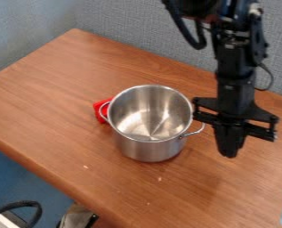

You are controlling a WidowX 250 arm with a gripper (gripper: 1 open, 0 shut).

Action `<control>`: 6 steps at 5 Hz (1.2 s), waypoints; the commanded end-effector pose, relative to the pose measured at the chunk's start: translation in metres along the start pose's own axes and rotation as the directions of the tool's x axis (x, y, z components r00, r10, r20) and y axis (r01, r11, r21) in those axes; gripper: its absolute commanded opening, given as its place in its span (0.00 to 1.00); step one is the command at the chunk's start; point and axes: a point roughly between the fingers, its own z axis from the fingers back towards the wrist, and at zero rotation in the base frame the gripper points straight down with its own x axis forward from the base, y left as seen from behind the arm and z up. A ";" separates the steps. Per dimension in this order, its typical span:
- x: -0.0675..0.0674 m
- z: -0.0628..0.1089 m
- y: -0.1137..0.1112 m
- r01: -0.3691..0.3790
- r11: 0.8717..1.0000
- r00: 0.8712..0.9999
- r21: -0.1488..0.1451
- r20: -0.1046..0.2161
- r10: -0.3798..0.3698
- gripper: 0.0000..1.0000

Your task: Move the red object from the metal pot to the table

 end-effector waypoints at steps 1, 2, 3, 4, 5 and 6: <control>0.008 0.014 -0.015 0.002 1.000 1.000 0.007 0.021 -0.002 0.00; 0.003 0.014 -0.029 -0.008 1.000 1.000 0.025 0.028 0.008 0.00; -0.003 0.012 -0.045 -0.019 0.999 0.999 0.045 0.030 0.018 0.00; -0.006 0.012 -0.038 0.053 0.994 0.998 0.093 0.024 -0.055 0.00; -0.012 0.019 -0.029 0.117 0.984 0.992 0.133 0.026 -0.121 0.00; -0.015 0.023 -0.020 0.177 0.969 0.983 0.175 0.021 -0.183 0.00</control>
